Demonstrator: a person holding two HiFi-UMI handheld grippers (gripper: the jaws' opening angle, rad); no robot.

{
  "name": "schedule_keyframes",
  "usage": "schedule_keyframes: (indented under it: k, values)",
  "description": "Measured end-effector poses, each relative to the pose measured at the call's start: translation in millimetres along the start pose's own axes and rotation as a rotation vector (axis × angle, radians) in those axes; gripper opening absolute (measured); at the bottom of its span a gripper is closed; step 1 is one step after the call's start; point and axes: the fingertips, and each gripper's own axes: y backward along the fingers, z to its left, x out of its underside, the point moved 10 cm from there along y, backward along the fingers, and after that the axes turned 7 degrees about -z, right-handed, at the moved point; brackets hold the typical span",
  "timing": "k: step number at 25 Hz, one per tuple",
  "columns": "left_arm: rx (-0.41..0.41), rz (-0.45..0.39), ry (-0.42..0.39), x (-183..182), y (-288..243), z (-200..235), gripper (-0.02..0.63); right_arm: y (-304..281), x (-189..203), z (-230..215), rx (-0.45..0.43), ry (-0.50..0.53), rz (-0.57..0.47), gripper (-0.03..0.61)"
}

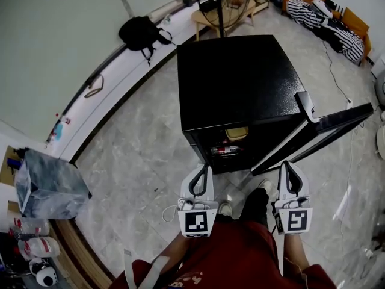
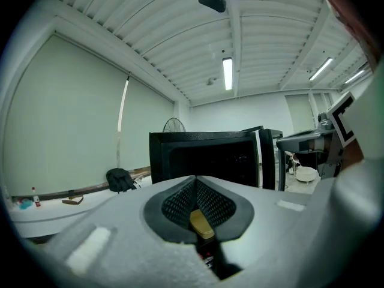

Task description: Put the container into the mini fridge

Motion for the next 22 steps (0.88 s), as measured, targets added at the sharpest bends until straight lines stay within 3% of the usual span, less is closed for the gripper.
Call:
schedule_keyframes:
  k: [7,22]
  values:
    - [0.055,-0.018,0.032,-2.5,0.6,-2.0,0.006,-2.0,-0.6,3.6,-0.012,0.010,0.002,0.000]
    - [0.060,-0.012,0.044,0.3,-2.3,0.2,0.007,-3.2,0.5,5.5,-0.010,0.000,0.013,0.000]
